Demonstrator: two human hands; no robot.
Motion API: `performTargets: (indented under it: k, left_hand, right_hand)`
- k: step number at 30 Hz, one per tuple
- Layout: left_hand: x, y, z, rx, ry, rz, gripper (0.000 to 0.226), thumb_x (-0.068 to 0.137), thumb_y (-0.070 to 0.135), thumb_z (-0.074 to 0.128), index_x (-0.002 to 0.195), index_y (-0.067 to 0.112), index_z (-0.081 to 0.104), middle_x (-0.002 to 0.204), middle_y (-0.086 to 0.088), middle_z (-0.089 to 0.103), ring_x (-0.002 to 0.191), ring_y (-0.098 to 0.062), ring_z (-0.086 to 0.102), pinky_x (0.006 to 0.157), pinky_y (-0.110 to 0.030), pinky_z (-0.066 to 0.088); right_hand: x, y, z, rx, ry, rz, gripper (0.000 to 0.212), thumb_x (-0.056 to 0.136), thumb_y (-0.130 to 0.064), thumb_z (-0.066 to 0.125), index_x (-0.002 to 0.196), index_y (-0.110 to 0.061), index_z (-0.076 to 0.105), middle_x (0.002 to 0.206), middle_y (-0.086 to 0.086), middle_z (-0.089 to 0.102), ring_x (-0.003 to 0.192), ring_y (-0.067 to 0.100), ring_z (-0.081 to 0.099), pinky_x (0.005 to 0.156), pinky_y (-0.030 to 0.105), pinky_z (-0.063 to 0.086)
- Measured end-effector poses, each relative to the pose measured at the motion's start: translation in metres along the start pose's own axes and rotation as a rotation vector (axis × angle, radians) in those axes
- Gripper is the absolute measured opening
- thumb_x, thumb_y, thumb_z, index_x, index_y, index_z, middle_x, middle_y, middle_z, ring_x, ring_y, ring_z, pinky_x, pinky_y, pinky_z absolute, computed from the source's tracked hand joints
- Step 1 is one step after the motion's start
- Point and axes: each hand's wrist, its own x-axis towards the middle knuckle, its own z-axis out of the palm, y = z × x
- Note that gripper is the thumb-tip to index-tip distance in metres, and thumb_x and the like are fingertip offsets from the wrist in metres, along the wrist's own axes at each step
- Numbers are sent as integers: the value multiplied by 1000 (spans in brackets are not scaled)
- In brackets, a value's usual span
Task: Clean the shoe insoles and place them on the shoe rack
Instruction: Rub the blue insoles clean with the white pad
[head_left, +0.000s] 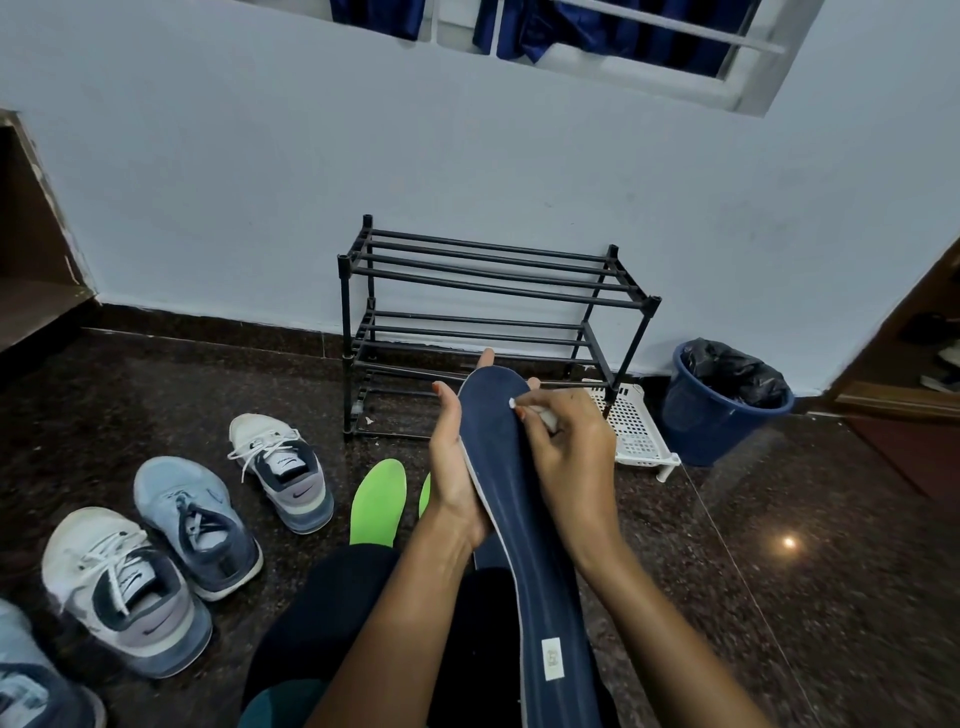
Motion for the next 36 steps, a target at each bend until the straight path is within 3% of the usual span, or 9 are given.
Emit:
performTargets:
  k: [3, 7, 13, 19, 24, 27, 29, 33, 36]
  left_hand:
    - [1, 2, -3, -5, -8, 8, 63, 93, 61, 22, 141, 27, 44, 130, -22, 57, 125, -34, 50, 97, -38, 46]
    - [0, 2, -1, -5, -17, 16, 64, 91, 61, 24, 141, 26, 45, 135, -25, 51, 118, -34, 51, 89, -36, 51]
    - [1, 2, -2, -76, -37, 14, 64, 92, 59, 25, 141, 23, 45, 141, -27, 43, 118, -35, 44, 100, -42, 38]
    - [1, 4, -3, -91, -72, 7, 66, 88, 62, 26, 142, 26, 43, 134, -23, 53, 113, -30, 53, 79, -31, 55]
    - [-1, 2, 1, -99, -69, 4, 70, 83, 61, 32, 141, 25, 45, 137, -25, 48, 113, -33, 48, 91, -39, 46]
    - [-2, 3, -1, -67, -19, -45, 69, 90, 64, 26, 121, 16, 66, 115, -19, 65, 100, -27, 64, 86, -38, 53]
    - [0, 3, -4, -17, -51, -95, 81, 90, 68, 22, 104, 7, 73, 109, -16, 69, 94, -24, 69, 82, -32, 56]
    - [1, 4, -4, -4, -54, -134, 85, 89, 68, 27, 116, -5, 60, 107, -17, 68, 90, -24, 69, 78, -31, 57]
    - [0, 2, -5, -8, -70, -147, 76, 90, 65, 33, 102, -1, 71, 97, -16, 69, 83, -24, 70, 73, -30, 58]
  right_hand:
    - [-19, -1, 5, -19, -47, -54, 14, 80, 3, 63, 84, -8, 69, 83, 1, 59, 81, 4, 55, 75, 3, 37]
    - [-17, 2, 0, -32, -24, -43, 14, 79, 4, 64, 82, -8, 69, 81, 2, 59, 78, 8, 55, 74, 3, 36]
    - [-10, 5, -3, 25, 39, 34, 16, 81, 7, 61, 84, -7, 68, 84, 9, 60, 77, 9, 56, 73, 8, 40]
    - [-25, 2, 2, 2, -29, -43, 12, 78, -4, 59, 82, -10, 69, 82, -1, 59, 80, 9, 57, 76, 5, 38]
    - [-17, 7, -3, -77, 10, -15, 11, 81, -7, 64, 81, -16, 69, 81, -7, 60, 82, 17, 57, 79, 25, 42]
    - [-15, 5, -4, -43, 24, 13, 14, 81, 0, 65, 81, -14, 68, 83, -3, 60, 84, 17, 56, 77, 10, 37]
    - [-13, 3, -4, -26, 27, 3, 14, 81, 2, 64, 82, -12, 68, 83, -2, 58, 84, 17, 55, 77, 10, 38]
    - [-8, 2, -5, -1, 39, -1, 15, 78, 5, 66, 82, -9, 70, 84, 3, 61, 82, 9, 56, 76, 6, 37]
    - [-3, 2, -5, 22, 65, 24, 16, 78, 6, 66, 82, -9, 70, 83, 5, 63, 82, 3, 56, 75, 3, 36]
